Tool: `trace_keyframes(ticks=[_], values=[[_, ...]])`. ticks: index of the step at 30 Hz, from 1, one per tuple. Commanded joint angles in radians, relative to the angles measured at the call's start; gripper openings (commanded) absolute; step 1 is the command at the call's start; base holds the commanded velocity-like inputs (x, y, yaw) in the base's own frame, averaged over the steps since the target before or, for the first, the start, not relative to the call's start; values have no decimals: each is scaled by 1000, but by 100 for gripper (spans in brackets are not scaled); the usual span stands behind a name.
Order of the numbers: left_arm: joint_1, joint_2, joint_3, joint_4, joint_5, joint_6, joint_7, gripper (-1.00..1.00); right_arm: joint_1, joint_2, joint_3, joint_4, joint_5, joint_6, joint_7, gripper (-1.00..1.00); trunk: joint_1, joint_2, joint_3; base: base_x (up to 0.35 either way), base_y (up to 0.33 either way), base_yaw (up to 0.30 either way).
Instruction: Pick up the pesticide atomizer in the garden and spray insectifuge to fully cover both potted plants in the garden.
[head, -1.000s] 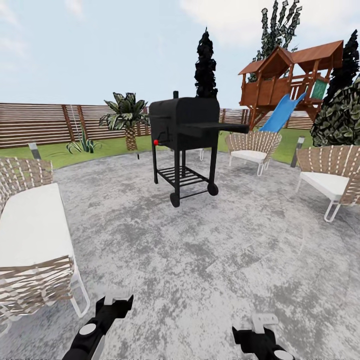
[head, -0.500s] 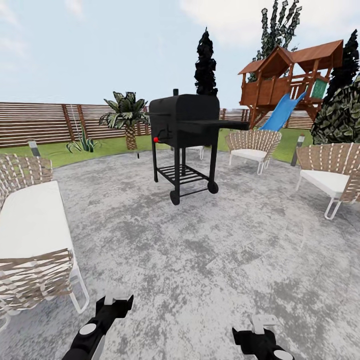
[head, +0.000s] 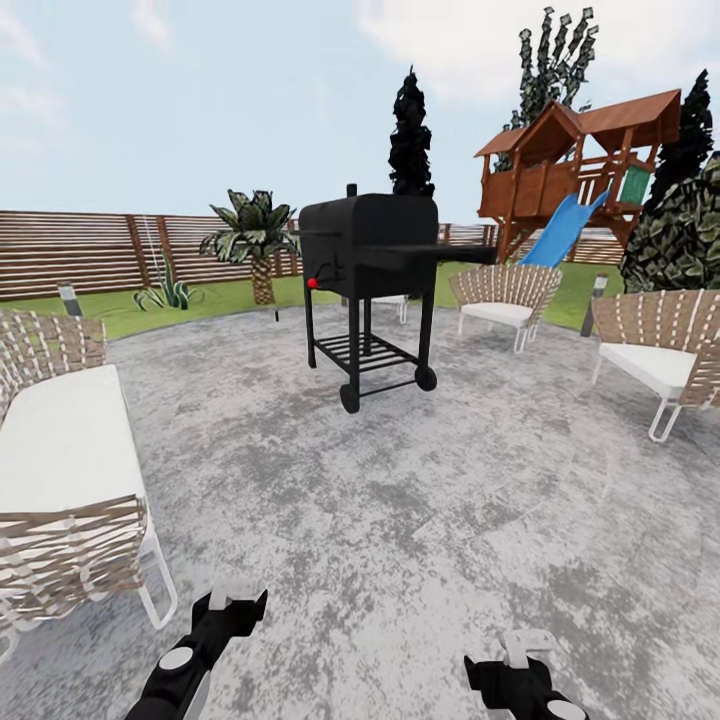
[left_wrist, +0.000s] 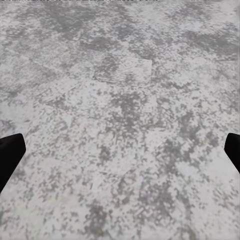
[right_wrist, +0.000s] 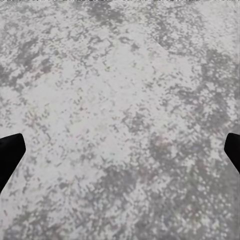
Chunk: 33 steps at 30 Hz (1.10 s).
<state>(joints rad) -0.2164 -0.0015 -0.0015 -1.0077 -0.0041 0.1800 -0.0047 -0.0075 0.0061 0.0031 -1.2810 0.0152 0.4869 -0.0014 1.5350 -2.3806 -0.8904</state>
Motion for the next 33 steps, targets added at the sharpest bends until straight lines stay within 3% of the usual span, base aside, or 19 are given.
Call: trace_keyframes(ticks=[1,7,18,33], values=[[0,0,-1,-2,-1,6,0,100,0,0,0,-1,2,5,0,100,0,0,0,0,0,0],[0,0,-1,-2,-2,6,0,100,0,0,0,-1,2,5,0,100,0,0,1,84,-26,0],[0,0,-2,-2,-2,6,0,100,0,0,0,-1,2,5,0,100,0,0,1,290,-134,9],[0,0,-2,-2,0,6,0,100,0,0,2,-1,2,5,-2,100,0,0,-12,304,-156,170]])
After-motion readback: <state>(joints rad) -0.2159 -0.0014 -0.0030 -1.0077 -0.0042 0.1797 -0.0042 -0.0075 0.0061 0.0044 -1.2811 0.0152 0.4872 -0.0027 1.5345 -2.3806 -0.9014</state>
